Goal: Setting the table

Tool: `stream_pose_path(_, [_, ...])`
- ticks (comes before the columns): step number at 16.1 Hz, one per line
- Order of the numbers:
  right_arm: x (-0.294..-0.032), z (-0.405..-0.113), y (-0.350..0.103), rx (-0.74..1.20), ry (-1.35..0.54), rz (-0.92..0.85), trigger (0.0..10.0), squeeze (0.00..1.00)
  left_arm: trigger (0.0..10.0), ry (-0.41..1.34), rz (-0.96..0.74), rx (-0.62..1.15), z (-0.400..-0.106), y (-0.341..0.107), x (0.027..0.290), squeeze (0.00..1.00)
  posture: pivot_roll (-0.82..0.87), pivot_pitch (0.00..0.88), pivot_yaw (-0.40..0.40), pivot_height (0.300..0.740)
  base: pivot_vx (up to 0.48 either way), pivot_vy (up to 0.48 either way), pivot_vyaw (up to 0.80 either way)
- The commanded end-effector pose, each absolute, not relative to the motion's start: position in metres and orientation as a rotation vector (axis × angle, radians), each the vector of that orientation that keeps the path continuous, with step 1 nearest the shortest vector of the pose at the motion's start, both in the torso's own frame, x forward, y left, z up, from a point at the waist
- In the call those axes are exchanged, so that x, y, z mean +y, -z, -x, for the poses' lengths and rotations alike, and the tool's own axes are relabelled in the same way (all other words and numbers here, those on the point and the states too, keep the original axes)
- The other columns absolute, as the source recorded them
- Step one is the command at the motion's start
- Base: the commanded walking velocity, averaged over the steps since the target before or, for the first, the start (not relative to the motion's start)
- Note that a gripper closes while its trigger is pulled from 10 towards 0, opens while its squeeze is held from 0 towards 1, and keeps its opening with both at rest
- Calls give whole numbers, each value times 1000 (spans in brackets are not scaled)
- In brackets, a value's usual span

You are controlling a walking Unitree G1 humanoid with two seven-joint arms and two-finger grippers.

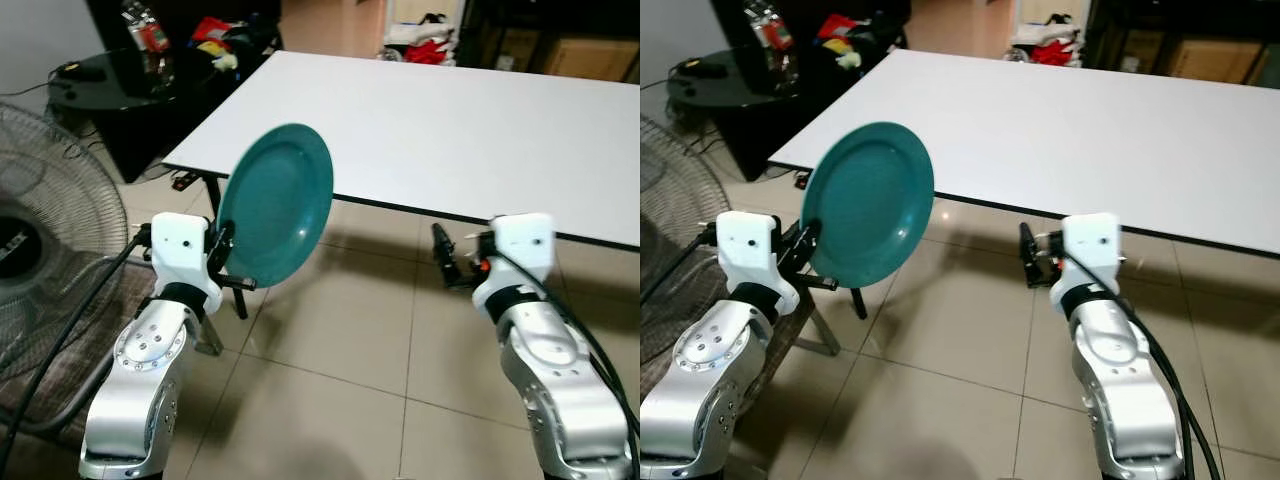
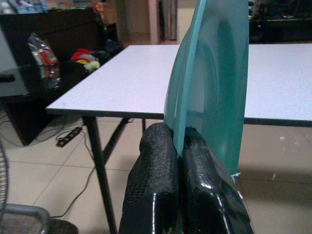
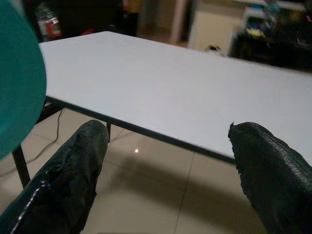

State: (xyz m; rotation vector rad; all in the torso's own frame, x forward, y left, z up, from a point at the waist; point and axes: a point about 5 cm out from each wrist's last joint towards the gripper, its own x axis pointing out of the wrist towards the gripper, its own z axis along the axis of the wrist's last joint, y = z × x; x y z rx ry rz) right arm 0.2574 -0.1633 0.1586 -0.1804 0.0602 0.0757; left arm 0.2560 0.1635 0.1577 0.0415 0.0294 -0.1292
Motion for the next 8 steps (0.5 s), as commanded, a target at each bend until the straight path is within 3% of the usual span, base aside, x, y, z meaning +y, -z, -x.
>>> stream_pose_path(1, [-160, -260, -165, 6, -103, 199, 10000, 0, 10000, 129, -67, -18, -257, -165, 165, 0, -59, 0, 21, 740, 416, 0, 0])
stream_pose_path(4, [-160, -259, -164, -2, -106, 189, 10000, 0, 10000, 115, -80, -29, -258, -166, 168, 0, -67, 0, 25, 740, 429, 0, 565])
stream_pose_path(8, [-161, -254, -156, 0, -100, 136, 10000, 0, 10000, 96, -106, -31, -259, -163, 174, 0, -76, 0, 34, 740, 437, 0, 0])
